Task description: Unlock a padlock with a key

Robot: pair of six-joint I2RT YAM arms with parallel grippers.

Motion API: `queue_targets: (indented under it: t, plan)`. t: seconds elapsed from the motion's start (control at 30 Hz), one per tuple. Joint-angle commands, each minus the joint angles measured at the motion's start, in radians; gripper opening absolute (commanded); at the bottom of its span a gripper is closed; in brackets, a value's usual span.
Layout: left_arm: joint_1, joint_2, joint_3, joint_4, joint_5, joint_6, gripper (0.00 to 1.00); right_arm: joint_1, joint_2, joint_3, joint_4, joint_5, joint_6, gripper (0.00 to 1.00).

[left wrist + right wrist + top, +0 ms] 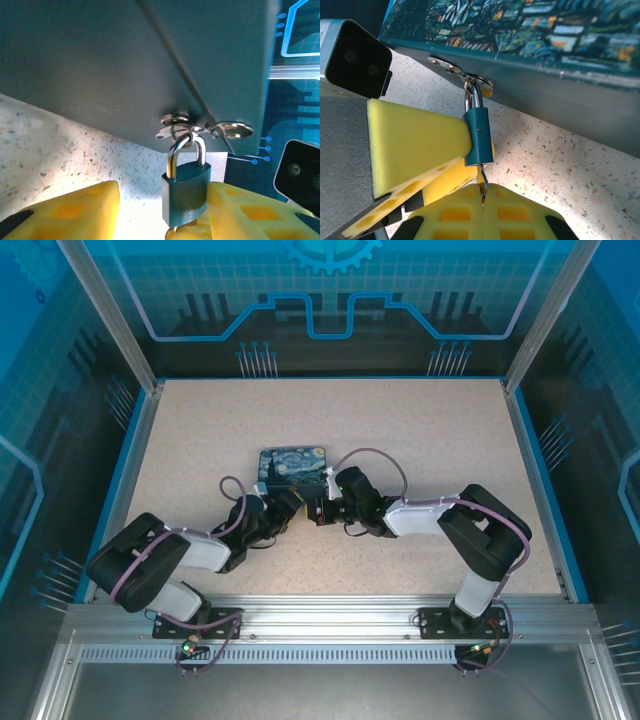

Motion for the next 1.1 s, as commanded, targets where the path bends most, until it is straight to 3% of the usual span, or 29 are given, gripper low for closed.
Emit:
queue_targets:
  t: [0.0,0.33,0.63,0.77,0.87,1.07]
  plan:
    - [-0.008,0.045,0.001,0.138,-0.033,-0.017,0.49,0.020,-0.001,0.011,0.056,-0.013,0.011,0.00]
    - [-0.012,0.216,0.002,0.380,-0.036,-0.074,0.33,0.020,-0.002,0.010,0.054,-0.008,0.018,0.00]
    - [-0.018,0.222,-0.006,0.393,-0.054,-0.068,0.13,0.021,-0.004,0.004,0.051,0.002,0.022,0.00]
    - [-0.018,0.213,-0.011,0.388,-0.058,-0.071,0.00,0.009,-0.014,-0.006,0.036,-0.010,0.002,0.10]
    - [-0.018,0.203,-0.011,0.360,-0.056,-0.078,0.00,-0.003,-0.049,-0.025,-0.009,-0.006,-0.057,0.29]
    - [-0.013,0.196,-0.002,0.309,-0.024,-0.117,0.00,-0.013,-0.166,-0.021,-0.268,0.060,-0.341,0.51]
